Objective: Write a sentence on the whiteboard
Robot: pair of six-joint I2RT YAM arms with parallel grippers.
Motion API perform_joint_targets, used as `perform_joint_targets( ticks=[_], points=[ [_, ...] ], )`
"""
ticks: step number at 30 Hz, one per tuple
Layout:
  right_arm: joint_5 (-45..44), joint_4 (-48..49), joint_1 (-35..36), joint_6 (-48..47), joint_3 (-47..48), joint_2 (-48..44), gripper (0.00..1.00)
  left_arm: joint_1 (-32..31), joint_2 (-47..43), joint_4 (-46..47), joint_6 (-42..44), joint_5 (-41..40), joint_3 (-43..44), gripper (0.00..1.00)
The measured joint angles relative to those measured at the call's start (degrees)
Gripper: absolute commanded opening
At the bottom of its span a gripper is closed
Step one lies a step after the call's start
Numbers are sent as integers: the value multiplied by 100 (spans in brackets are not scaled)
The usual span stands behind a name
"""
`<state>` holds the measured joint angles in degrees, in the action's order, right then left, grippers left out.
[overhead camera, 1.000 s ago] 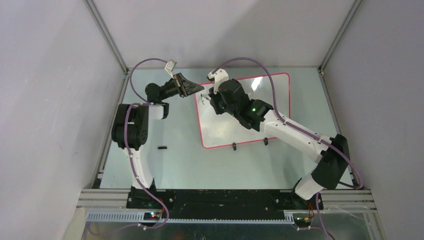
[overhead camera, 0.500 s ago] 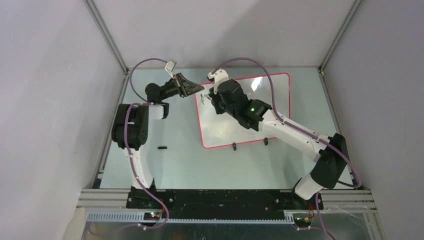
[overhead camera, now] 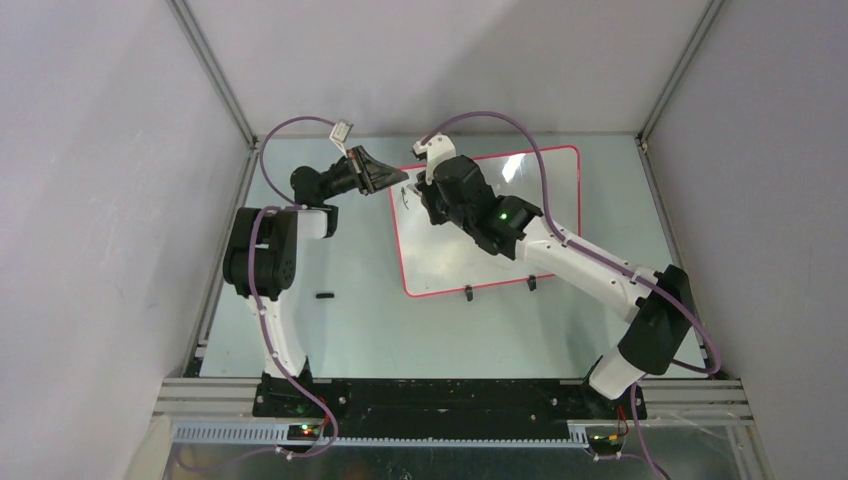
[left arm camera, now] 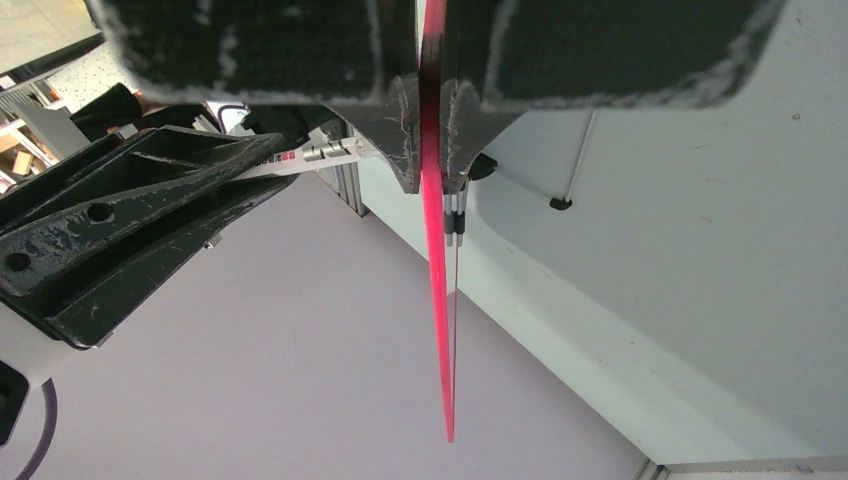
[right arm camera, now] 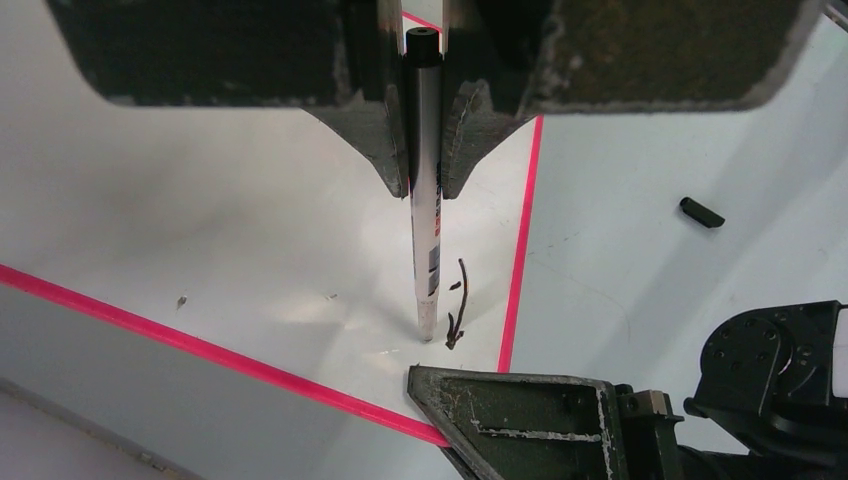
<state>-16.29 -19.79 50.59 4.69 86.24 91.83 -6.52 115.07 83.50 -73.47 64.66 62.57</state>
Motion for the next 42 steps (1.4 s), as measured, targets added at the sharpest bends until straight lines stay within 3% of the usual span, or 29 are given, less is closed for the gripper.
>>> perform_joint_targets(
  ticks=[42],
  points=[
    [186, -221, 79, 24, -138, 22, 0, 0, 0, 0, 0, 0, 0, 0]
  ],
)
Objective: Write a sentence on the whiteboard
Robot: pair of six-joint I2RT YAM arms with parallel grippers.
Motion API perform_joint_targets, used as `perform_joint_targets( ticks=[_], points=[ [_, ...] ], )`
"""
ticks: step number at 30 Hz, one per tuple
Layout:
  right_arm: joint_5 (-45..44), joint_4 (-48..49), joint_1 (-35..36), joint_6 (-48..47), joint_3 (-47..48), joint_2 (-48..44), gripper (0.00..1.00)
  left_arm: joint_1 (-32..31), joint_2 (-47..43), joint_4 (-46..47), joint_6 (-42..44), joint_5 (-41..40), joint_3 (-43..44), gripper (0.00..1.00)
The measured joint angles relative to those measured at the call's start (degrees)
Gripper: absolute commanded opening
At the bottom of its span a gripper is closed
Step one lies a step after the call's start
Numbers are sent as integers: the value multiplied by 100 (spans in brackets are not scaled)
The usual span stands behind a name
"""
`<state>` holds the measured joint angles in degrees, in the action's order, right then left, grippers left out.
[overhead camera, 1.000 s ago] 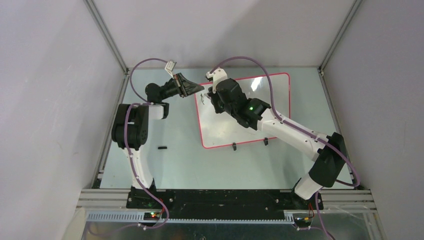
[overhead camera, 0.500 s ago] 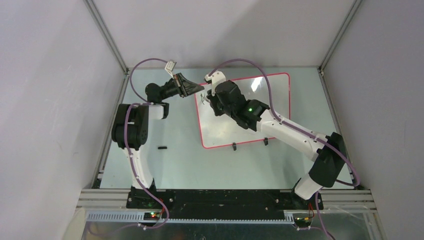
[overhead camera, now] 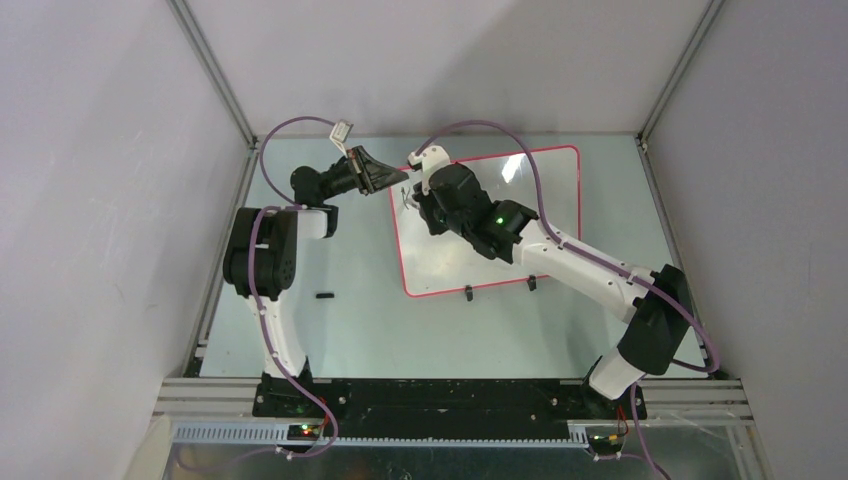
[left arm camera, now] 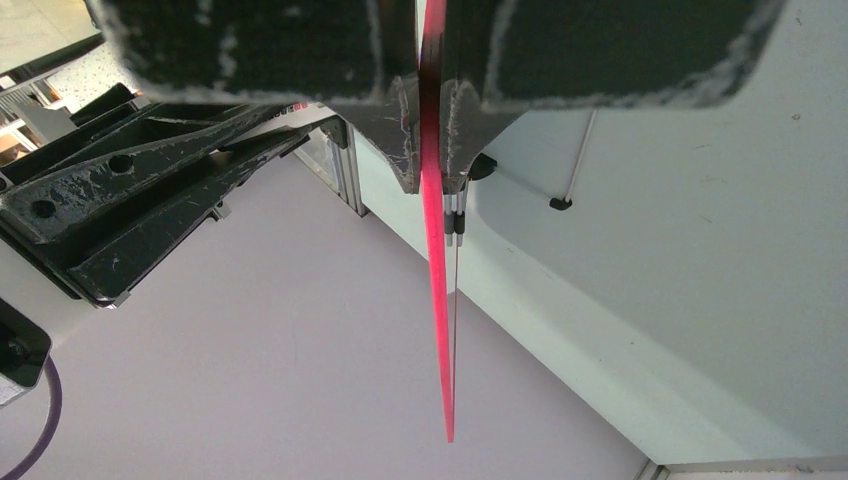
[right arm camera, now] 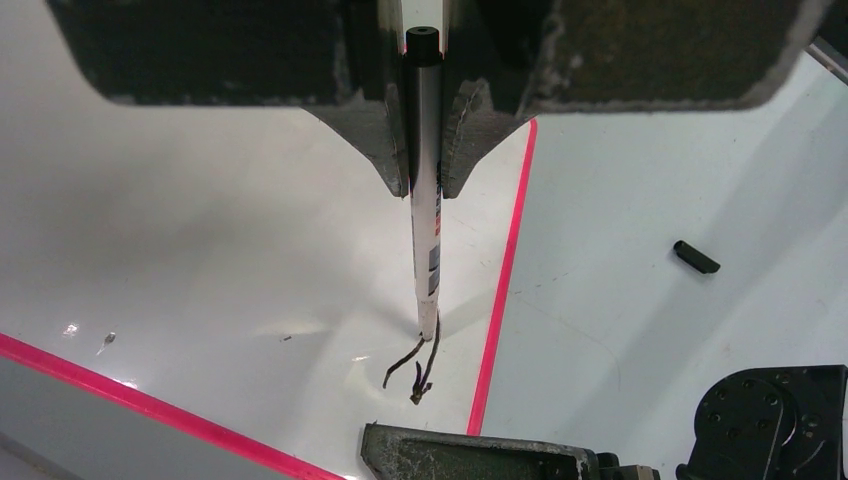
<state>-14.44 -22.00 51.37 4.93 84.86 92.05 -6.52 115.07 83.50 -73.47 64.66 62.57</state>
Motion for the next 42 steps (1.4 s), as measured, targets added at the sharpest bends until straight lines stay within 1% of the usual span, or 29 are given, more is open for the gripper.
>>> perform_joint_targets(
  ticks=[19, 42],
  points=[
    [33, -22, 17, 0, -2, 24, 0, 0, 0, 0, 0, -2, 0, 0],
    [35, -74, -37, 107, -435, -240, 0, 0, 0, -11, 2, -7, 0, 0]
  ],
)
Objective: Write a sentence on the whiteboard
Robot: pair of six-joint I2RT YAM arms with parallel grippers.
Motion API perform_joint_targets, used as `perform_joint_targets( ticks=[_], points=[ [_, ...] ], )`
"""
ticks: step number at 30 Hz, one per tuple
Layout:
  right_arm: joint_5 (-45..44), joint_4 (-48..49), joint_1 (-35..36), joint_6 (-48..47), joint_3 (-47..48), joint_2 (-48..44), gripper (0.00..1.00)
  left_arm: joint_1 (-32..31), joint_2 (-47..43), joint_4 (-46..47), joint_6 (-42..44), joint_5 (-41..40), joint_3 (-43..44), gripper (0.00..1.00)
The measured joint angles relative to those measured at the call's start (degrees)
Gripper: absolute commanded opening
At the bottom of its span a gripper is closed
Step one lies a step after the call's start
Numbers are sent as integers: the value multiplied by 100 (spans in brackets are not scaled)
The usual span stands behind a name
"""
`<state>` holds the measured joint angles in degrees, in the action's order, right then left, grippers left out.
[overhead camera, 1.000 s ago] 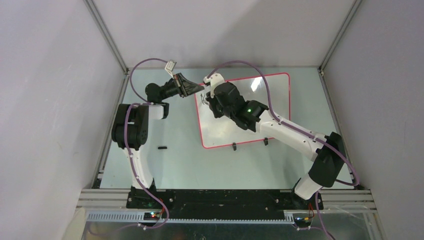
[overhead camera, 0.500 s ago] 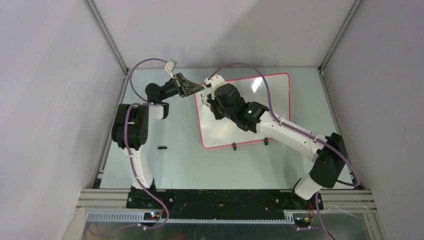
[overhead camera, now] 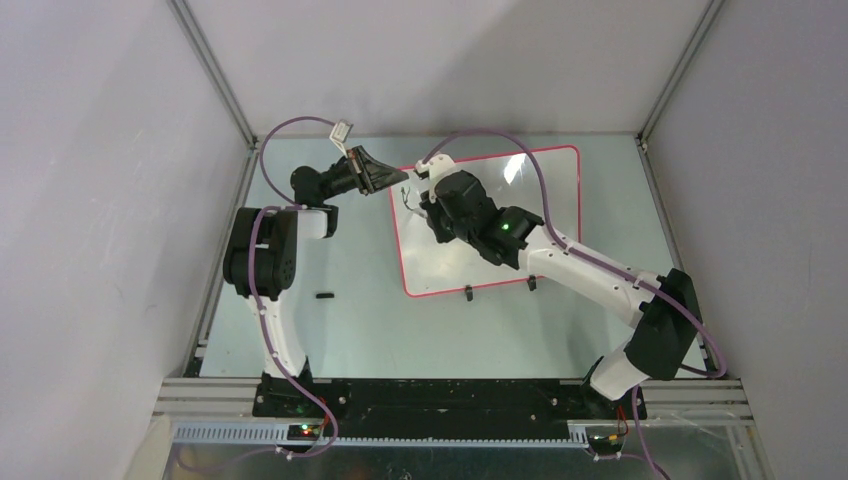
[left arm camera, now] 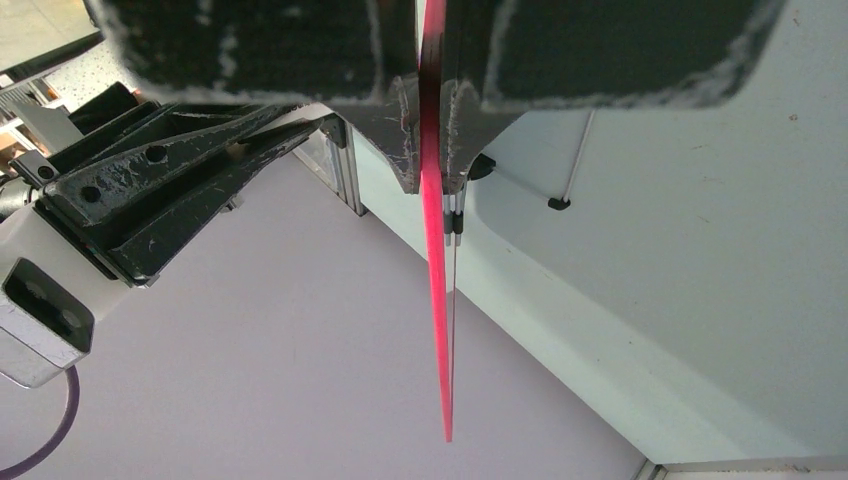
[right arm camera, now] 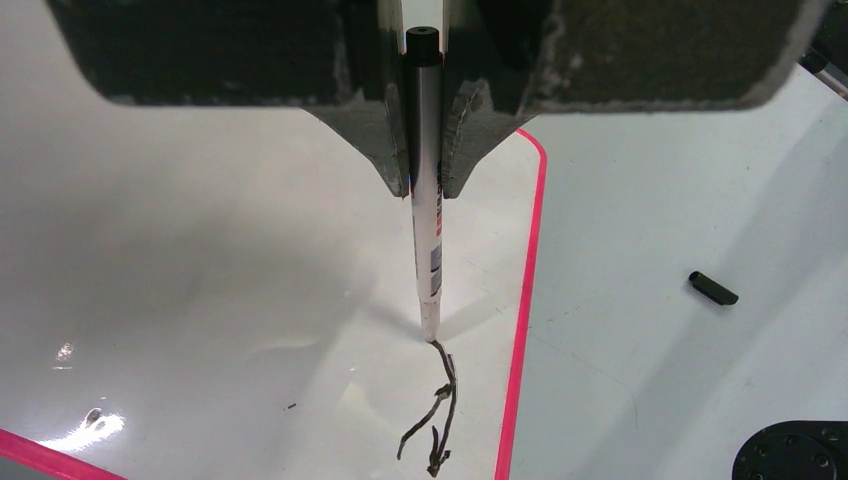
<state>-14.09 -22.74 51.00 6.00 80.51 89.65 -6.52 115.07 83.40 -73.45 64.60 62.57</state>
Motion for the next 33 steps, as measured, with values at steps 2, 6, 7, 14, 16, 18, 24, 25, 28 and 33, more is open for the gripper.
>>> perform_joint_targets(
  ticks=[2, 6, 7, 14, 16, 18, 24, 25, 28, 33],
  points=[
    [4, 4, -2, 0, -4, -2, 0, 0, 0, 0, 0, 0, 0, 0],
    [28, 11, -9, -2, -4, -9, 0, 0, 0, 2, 0, 2, 0, 0],
    [44, 13, -13, -2, -4, -9, 0, 0, 0, 2, 0, 2, 0, 0],
    [94, -2, -20, -7, 20, -9, 0, 0, 0, 4, 0, 4, 0, 0],
    [94, -20, -20, -7, 72, 4, 0, 0, 0, 9, 0, 4, 0, 0],
    [94, -20, -20, -9, 160, 37, 0, 0, 0, 7, 0, 4, 0, 0],
    [98, -17, -17, -24, 293, 140, 0, 0, 0, 7, 0, 4, 0, 0],
    [101, -22, -17, -24, 313, 155, 0, 0, 0, 7, 0, 2, 0, 0],
    [103, -24, -9, -26, 367, 195, 0, 0, 0, 9, 0, 4, 0, 0],
    [109, -33, -7, -26, 415, 232, 0, 0, -2, 7, 0, 4, 0, 0]
  ],
)
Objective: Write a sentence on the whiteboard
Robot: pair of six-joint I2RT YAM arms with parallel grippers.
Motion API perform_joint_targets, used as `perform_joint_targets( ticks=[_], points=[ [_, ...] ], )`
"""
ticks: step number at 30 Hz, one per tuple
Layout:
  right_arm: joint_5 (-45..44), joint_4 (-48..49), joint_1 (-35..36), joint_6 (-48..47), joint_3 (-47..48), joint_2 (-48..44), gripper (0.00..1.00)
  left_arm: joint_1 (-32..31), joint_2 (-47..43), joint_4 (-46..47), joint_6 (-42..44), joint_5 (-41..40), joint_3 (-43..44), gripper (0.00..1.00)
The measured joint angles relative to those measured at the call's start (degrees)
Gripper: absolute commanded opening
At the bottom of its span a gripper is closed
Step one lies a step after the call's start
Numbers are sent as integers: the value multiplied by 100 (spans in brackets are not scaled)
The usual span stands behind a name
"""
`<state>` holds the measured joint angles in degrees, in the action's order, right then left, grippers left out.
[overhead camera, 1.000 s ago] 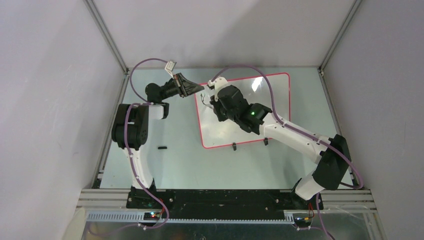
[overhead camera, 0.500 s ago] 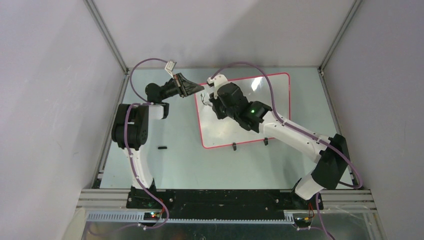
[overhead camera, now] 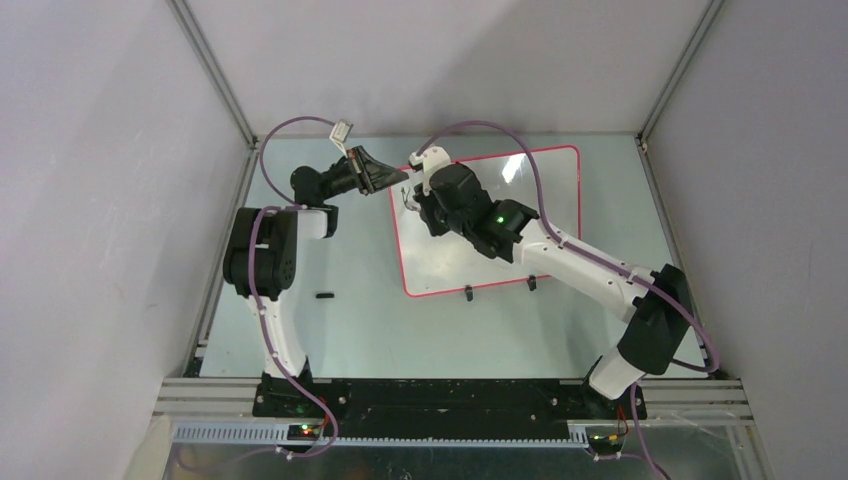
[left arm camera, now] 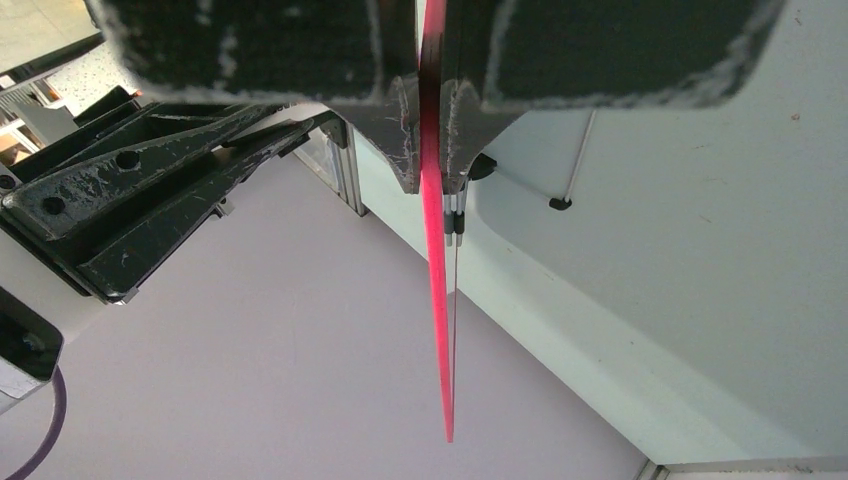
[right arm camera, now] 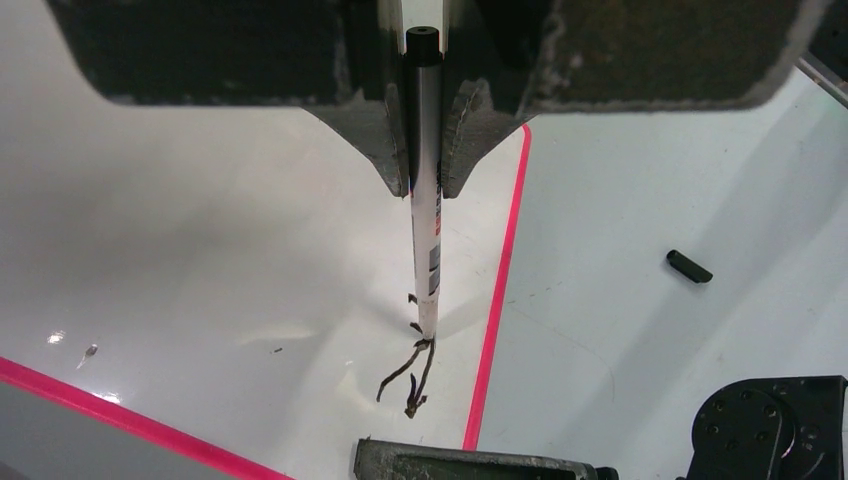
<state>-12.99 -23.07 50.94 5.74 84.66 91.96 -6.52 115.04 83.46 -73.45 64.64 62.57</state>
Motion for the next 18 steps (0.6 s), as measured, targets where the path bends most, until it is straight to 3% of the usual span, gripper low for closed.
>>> perform_joint_targets(
  ticks=[18],
  points=[
    [-20, -44, -7, 2, 31, 20, 0, 0, 2, 0, 0, -2, 0, 0]
  ],
)
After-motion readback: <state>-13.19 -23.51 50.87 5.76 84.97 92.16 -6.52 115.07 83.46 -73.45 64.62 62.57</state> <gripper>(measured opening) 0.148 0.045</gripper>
